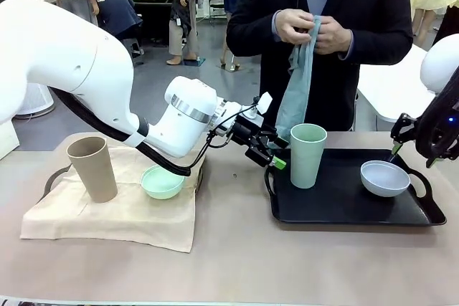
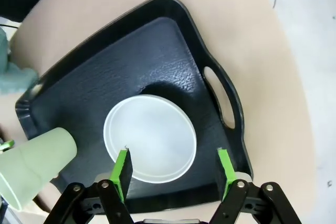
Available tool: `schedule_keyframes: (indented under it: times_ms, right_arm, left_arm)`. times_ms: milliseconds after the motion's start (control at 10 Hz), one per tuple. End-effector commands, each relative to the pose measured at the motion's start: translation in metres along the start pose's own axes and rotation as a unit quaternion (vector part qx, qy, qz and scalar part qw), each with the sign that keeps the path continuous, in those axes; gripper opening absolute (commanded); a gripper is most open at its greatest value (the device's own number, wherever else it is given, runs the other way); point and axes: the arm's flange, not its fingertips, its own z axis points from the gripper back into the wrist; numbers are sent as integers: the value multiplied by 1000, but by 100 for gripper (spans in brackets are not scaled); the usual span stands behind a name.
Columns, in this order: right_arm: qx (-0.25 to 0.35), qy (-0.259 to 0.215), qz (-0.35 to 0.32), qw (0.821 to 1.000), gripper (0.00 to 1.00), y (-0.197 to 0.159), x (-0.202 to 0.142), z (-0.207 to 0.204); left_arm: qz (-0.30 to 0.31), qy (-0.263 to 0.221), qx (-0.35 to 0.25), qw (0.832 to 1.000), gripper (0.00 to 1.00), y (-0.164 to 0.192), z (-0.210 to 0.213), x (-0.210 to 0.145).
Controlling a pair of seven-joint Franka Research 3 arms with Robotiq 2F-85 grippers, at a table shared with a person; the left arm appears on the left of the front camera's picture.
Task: Set up a tray with a mat and arrange the tableware.
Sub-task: Pick up the Picnic Bowl and Reusable plastic cup from the Handle tray in front of the human's position and hold them in the air.
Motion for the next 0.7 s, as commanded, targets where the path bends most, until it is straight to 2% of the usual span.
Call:
schedule_keyframes:
  times_ms: [0, 100, 300, 600]
  right_arm:
    - [-4, 19, -2, 1000, 81, 0, -4, 8]
    - [0, 0, 0, 1000, 81, 0, 0, 0]
    - [-23, 20, -9, 999, 81, -4, 21, -26]
    - [-26, 35, -7, 999, 81, -3, 31, -53]
  left_arm:
    - [0, 4, 1, 1000, 100, -4, 5, 2]
    - [0, 4, 1, 1000, 100, -4, 5, 2]
    - [5, 1, 1, 1000, 100, 0, -2, 2]
    - [2, 1, 2, 1000, 100, 3, -9, 3]
